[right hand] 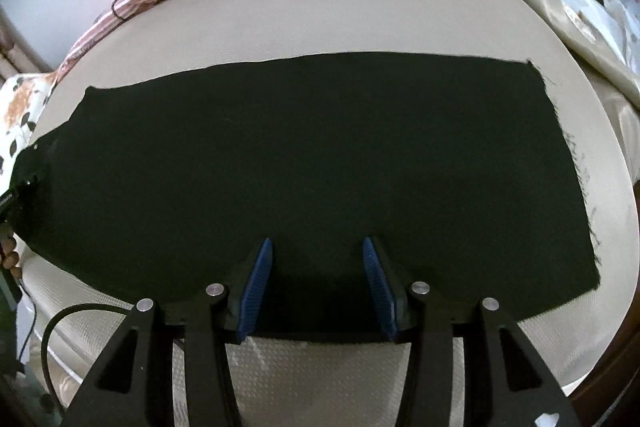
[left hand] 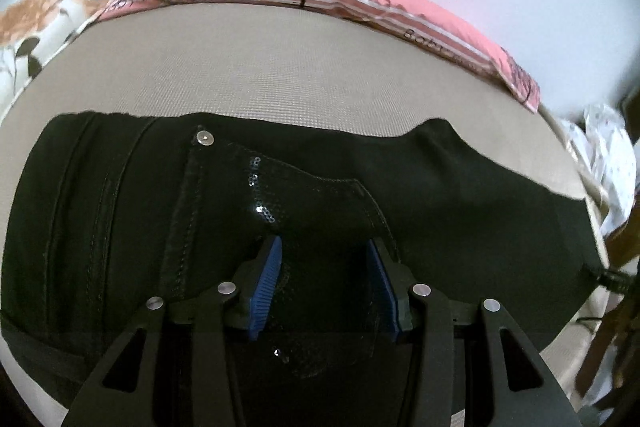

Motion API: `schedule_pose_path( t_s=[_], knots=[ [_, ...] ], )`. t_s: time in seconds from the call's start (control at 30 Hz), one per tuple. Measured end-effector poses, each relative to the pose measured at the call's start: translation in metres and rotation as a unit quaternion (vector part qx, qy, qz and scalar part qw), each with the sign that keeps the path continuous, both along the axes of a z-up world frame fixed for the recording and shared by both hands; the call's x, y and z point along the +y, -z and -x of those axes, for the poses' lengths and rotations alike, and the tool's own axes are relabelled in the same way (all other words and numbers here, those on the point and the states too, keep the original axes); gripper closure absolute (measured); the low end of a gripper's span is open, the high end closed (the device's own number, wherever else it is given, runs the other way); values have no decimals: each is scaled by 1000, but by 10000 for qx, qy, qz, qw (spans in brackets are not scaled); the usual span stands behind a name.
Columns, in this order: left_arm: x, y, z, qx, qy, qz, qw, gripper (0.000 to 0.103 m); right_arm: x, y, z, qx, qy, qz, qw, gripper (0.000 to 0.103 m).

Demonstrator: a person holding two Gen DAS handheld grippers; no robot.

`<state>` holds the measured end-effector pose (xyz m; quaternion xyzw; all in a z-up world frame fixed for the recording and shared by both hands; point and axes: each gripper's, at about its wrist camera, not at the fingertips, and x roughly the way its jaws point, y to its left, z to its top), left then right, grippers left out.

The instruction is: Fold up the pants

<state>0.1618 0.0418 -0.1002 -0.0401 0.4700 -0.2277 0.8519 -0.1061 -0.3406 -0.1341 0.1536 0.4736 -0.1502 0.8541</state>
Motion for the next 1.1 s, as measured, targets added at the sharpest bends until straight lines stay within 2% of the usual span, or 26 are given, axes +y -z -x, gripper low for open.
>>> schedule_pose_path(
  t_s=[0.1,0.2,0.3,0.47,0.57,0.63,0.83,1.1],
  knots=[
    [-4,-7,3,19,-164,-178,9997,57,-16,-7,10,-114,74,-299,9995,56],
    [-12,-13,10,-3,-164,-343,9993,56,-48,-16,27,-535,185,-892,9944,56],
    [-25,-19,21,-67,10,-392,9992,56,-101,-19,53,-884,484,-1536,9830,56],
    [-63,-19,37,-39,419,-475,9980,56,-180,-12,90,-975,1069,-1838,9723,54],
    [-85,-13,44,47,638,-568,9963,56,-212,-2,105,-1046,1177,-2185,9631,54],
    [-101,-8,50,103,786,-633,9948,56,-229,5,109,-1088,1134,-2391,9582,54],
    [-133,0,64,212,1089,-782,9907,55,-246,21,104,-910,807,-2581,9584,59],
    [-151,7,71,150,1135,-981,9886,50,-241,29,89,-1074,22,-2716,9564,62]
  ],
)
